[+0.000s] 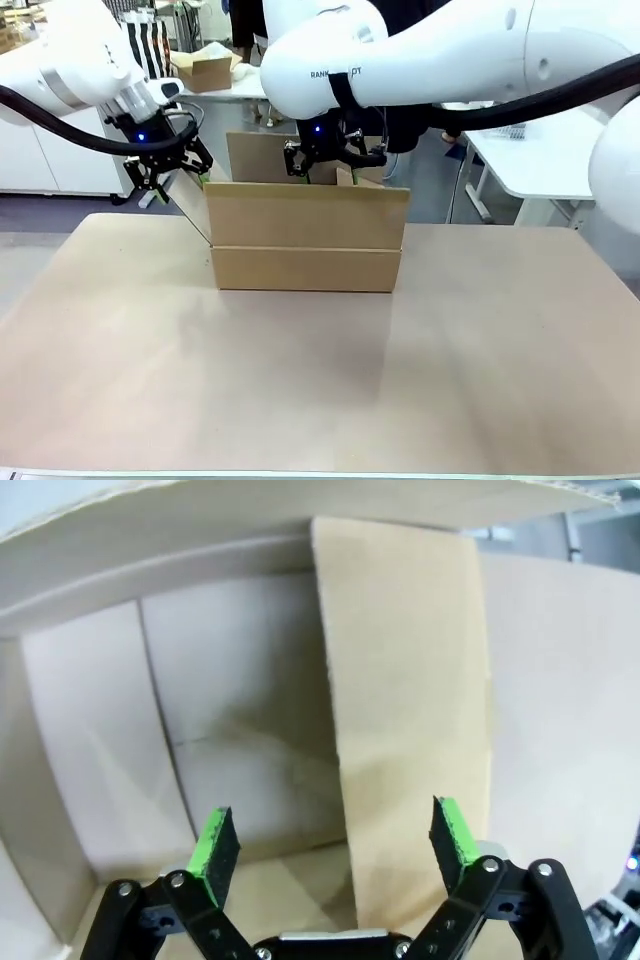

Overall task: Pack the gift set into the box.
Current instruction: Place both hands on the side flaps of the Package Box and spread them outward.

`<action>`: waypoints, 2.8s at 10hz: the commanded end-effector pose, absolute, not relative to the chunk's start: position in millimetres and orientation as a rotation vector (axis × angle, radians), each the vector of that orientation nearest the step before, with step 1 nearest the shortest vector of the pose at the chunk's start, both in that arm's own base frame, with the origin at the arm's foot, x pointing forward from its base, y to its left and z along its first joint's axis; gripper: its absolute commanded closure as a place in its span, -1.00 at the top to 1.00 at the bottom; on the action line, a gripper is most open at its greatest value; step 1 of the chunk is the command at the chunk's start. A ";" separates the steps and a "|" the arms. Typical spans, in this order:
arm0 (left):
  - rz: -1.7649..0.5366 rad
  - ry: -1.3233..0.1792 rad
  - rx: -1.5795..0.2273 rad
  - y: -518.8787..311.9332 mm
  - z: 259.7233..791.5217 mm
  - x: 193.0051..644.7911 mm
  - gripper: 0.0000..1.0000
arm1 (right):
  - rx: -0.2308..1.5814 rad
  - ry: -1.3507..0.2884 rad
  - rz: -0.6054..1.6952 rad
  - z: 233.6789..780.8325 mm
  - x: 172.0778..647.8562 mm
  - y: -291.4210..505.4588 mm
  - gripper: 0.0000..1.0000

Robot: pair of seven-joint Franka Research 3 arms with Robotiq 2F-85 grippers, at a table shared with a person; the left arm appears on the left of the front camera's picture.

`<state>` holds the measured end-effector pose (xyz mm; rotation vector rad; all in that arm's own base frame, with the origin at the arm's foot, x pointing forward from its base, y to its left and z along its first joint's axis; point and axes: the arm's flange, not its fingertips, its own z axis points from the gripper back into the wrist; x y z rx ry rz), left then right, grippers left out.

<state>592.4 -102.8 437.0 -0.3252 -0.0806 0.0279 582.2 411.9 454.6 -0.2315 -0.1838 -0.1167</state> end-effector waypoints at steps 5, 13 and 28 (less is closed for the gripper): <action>0.039 -0.078 -0.312 -102.8 436.7 590.6 1.00 | -0.357 -0.279 -0.282 430.2 594.9 412.0 1.00; 0.039 -0.078 -0.312 -102.8 436.7 590.6 1.00 | -0.475 -0.327 -0.295 399.5 605.5 388.5 1.00; 0.039 -0.078 -0.312 -102.8 436.7 590.6 1.00 | -0.093 -0.076 -0.092 487.6 575.9 221.5 1.00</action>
